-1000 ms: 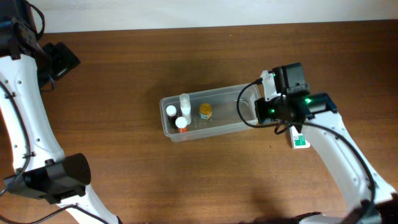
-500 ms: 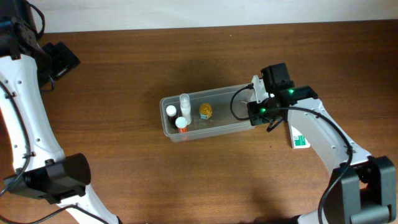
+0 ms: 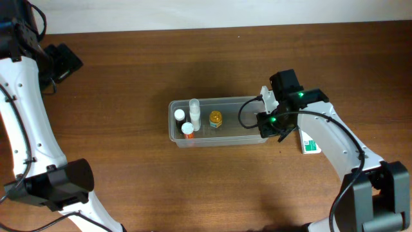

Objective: Pack container
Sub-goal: 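Move the right gripper over to the white-and-green medicine box, then lower the right gripper and grasp the medicine box's end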

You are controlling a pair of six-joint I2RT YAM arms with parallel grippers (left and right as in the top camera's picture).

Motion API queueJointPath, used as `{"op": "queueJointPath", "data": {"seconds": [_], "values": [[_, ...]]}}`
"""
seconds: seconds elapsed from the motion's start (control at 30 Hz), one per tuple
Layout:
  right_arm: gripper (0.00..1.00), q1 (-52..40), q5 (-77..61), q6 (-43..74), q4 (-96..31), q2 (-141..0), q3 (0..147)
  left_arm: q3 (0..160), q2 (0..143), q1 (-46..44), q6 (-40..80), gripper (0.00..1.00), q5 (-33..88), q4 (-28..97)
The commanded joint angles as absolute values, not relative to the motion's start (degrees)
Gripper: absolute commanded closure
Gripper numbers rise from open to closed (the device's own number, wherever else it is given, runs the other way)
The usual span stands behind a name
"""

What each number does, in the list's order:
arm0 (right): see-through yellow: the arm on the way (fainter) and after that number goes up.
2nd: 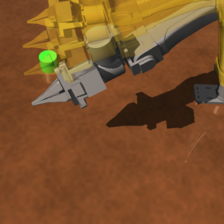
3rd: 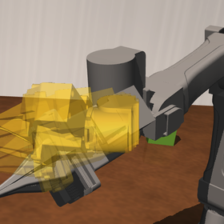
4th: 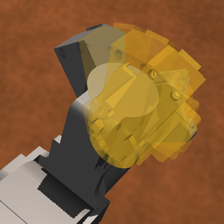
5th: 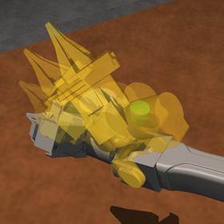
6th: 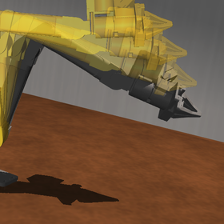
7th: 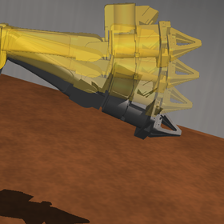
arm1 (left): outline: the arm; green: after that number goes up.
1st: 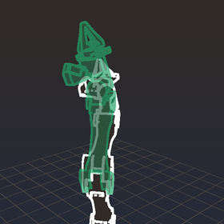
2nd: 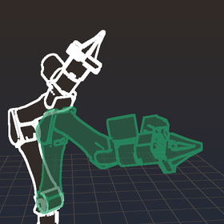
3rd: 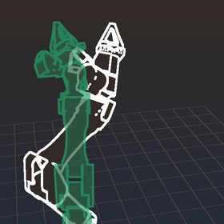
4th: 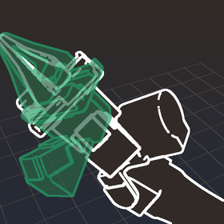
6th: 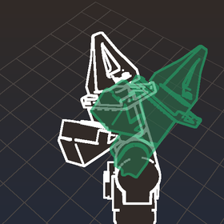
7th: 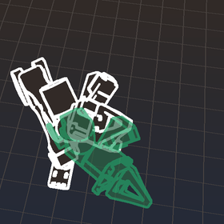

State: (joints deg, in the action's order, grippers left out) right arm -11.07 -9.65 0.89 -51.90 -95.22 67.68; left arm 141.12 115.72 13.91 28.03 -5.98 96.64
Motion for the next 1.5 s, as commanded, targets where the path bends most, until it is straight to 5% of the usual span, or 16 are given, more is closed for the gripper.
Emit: {"op": "queueJointPath", "data": {"seconds": [0.0,0.2,0.43,0.7,0.97,1.2,1.47], "values": [[0.96,-10.9,-10.9,0.9,-52.0,-95.2,71.8,141.7,115.2,14.0,27.1,0.00,-5.8,96.7],[0.95,-10.3,-10.1,1.0,-58.1,-93.5,84.1,141.7,115.2,14.0,27.1,0.00,-5.8,96.7],[0.80,-4.0,-1.4,0.9,-69.1,-93.5,95.2,141.7,115.2,14.0,27.1,0.00,-5.8,96.7],[0.32,4.1,-1.8,0.9,-71.8,-94.2,94.2,141.7,115.2,14.0,27.1,0.00,-5.8,96.7],[0.27,6.1,-1.2,-0.8,-71.8,-96.0,92.2,141.7,115.2,14.0,27.1,0.00,-5.8,96.7],[0.01,6.1,6.8,-1.9,-69.1,-98.2,85.1,141.7,115.2,14.0,27.1,0.00,-5.8,96.7],[0.02,6.1,6.7,-5.8,-56.7,-98.8,70.8,141.7,115.2,14.0,27.1,0.00,-5.8,96.7]]}}
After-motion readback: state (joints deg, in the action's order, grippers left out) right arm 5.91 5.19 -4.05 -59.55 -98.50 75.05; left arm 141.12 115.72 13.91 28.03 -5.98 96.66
